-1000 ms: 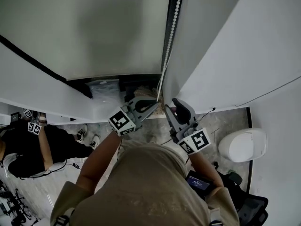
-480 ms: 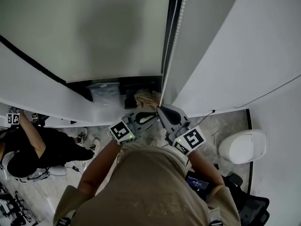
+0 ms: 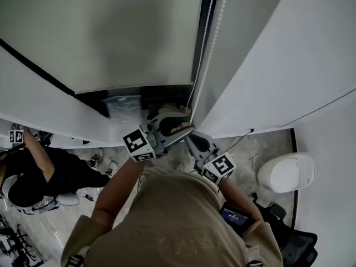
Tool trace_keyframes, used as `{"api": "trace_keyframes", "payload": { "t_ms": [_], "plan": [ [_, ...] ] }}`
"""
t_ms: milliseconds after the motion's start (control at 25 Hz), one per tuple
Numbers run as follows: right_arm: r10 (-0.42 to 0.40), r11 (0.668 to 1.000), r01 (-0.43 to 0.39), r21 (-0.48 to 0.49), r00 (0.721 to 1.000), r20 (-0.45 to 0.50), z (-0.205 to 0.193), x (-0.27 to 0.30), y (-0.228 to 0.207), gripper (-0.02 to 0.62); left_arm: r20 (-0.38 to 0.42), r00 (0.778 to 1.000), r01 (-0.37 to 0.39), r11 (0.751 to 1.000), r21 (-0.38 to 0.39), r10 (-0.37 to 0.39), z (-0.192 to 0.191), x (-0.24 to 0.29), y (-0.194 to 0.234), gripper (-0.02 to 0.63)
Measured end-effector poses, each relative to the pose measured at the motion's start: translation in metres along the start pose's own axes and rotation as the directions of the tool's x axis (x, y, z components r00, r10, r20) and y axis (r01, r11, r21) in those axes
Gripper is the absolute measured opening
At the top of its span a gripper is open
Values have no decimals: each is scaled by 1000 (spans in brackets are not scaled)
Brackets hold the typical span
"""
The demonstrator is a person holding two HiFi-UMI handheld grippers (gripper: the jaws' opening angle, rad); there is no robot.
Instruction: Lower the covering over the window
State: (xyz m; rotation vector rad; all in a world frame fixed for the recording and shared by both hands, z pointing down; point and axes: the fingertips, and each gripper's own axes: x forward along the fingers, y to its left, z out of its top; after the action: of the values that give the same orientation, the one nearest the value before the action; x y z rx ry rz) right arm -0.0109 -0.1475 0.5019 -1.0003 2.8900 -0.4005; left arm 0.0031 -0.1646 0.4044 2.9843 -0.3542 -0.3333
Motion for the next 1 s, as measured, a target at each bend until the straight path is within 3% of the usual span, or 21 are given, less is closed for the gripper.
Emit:
{"api": "trace_keyframes", "payload": {
  "t_ms": [40, 200, 280, 400, 480, 640, 720, 840, 920, 1000],
  "plan": [
    [-1, 1000, 1, 2, 1000, -8, 0, 0, 0, 11, -5, 1000, -3, 1000, -5, 3, -1, 4, 0, 17],
    [0, 995, 3, -96, 1000, 31, 13, -8, 2, 23, 9, 997, -79, 996, 42, 79, -8, -10, 20, 16],
    [-29, 989, 45, -143, 993, 116, 34, -18, -3, 97, -40, 993, -109, 991, 76, 112, -27, -18, 27, 15],
    [-51, 985, 80, -151, 981, 188, 63, -19, -8, 100, -121, 989, -86, 996, 30, 89, -71, -22, 17, 15],
    [-12, 987, 38, -157, 986, 167, 68, -11, -3, 100, -116, 990, -78, 997, -9, 76, -83, -24, 6, 15],
    [52, 984, -34, -173, 993, 102, 69, 7, 13, 98, -101, 993, -67, 998, -18, 65, -83, -28, -11, 15],
    [50, 985, -36, -166, 996, 78, 68, 13, 19, 14, -97, 993, -75, 997, -35, 71, -83, -32, -11, 15],
    [27, 994, -15, -108, 994, 108, 72, 12, 14, 8, -22, 997, -74, 990, -123, 71, -65, -45, -6, 21],
    [5, 995, 6, -99, 994, 109, 59, 5, -2, 8, 80, 992, -82, 983, -166, 96, -36, -56, 3, 122],
    [-3, 996, 6, -84, 999, 36, 32, 4, -15, 8, 99, 989, -101, 989, -111, 112, -11, -52, 10, 124]
  ]
}}
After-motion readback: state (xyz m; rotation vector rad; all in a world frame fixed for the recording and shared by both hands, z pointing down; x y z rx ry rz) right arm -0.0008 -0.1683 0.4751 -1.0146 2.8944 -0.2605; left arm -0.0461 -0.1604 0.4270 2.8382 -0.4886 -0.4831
